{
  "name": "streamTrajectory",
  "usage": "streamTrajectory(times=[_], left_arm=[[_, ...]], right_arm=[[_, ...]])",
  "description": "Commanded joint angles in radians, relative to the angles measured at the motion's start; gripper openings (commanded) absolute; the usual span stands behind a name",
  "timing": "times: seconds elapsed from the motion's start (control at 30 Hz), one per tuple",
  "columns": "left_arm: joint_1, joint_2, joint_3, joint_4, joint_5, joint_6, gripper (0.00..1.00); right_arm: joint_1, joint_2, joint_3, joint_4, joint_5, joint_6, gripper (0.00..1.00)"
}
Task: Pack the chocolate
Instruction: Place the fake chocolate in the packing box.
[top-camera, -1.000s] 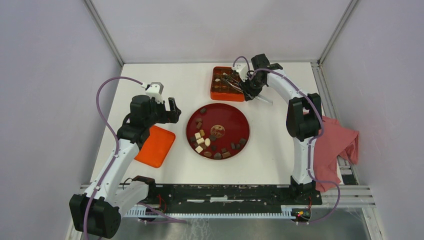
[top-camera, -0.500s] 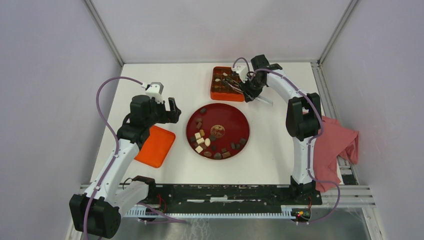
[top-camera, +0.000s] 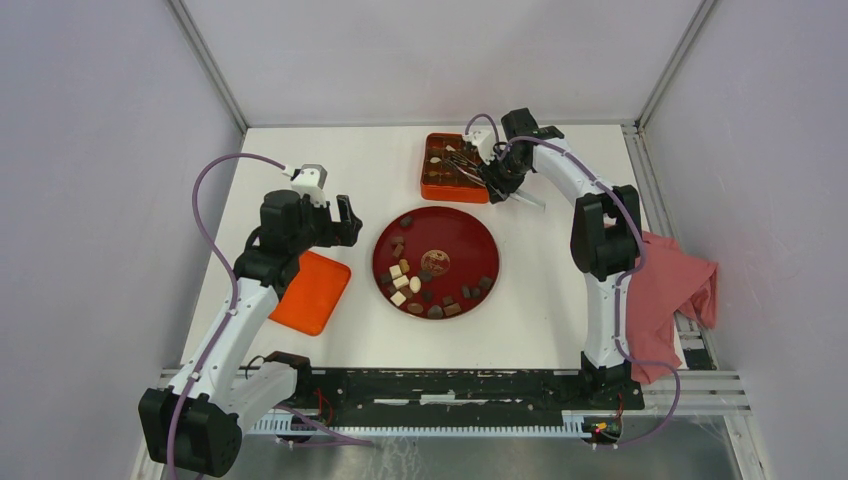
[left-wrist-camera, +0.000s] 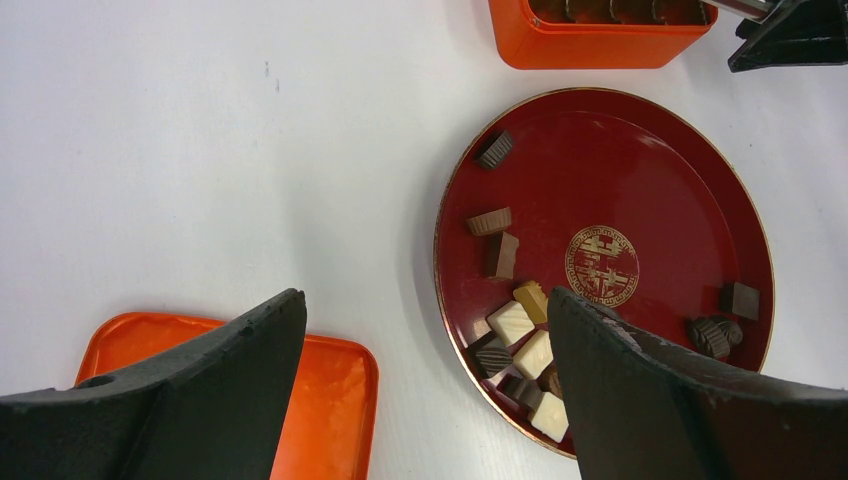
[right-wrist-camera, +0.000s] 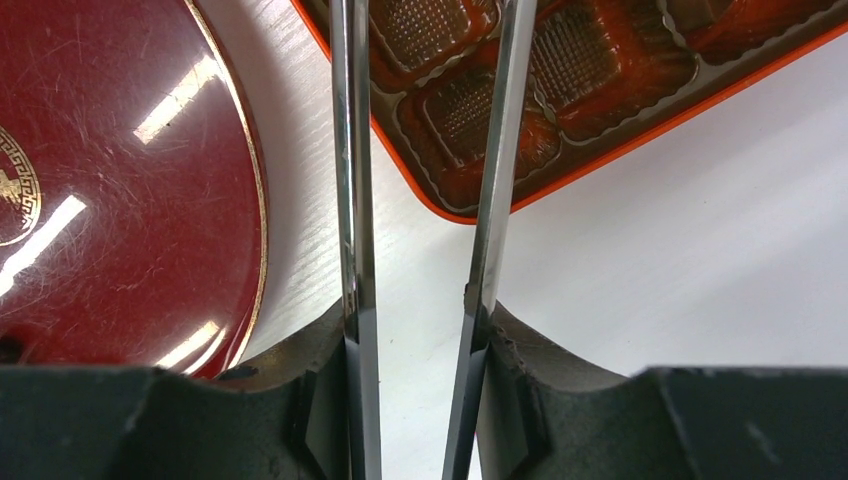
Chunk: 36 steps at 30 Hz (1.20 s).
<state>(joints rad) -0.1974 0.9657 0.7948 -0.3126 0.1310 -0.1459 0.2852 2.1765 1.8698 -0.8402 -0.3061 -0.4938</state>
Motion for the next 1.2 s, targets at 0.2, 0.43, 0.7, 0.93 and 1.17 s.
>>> streamTrajectory(times=[0.2, 0.43, 0.7, 0.93, 1.17], left_arm=[[0.004, -0.013, 0.0, 0.017, -0.012, 0.062, 0.95], [0.004, -0.015, -0.002, 0.017, -0.014, 0.062, 0.95], [0.006, -0.014, -0.002, 0.02, -0.015, 0.062, 0.95], [0.004, -0.018, -0.005, 0.027, -0.005, 0.056, 0.95], [0.004, -0.017, 0.014, 0.055, 0.094, -0.019, 0.95]], right_arm=[[-0.006, -0.005, 0.052, 0.011, 0.006, 0.008, 0.45], [-0.005, -0.025, 0.052, 0.011, -0.009, 0.009, 0.42], [-0.005, -0.196, -0.071, 0.053, -0.105, -0.018, 0.39], [-0.004, -0.467, -0.387, 0.127, -0.319, -0.129, 0.39], [0.015, -0.66, -0.632, 0.081, -0.387, -0.34, 0.39]])
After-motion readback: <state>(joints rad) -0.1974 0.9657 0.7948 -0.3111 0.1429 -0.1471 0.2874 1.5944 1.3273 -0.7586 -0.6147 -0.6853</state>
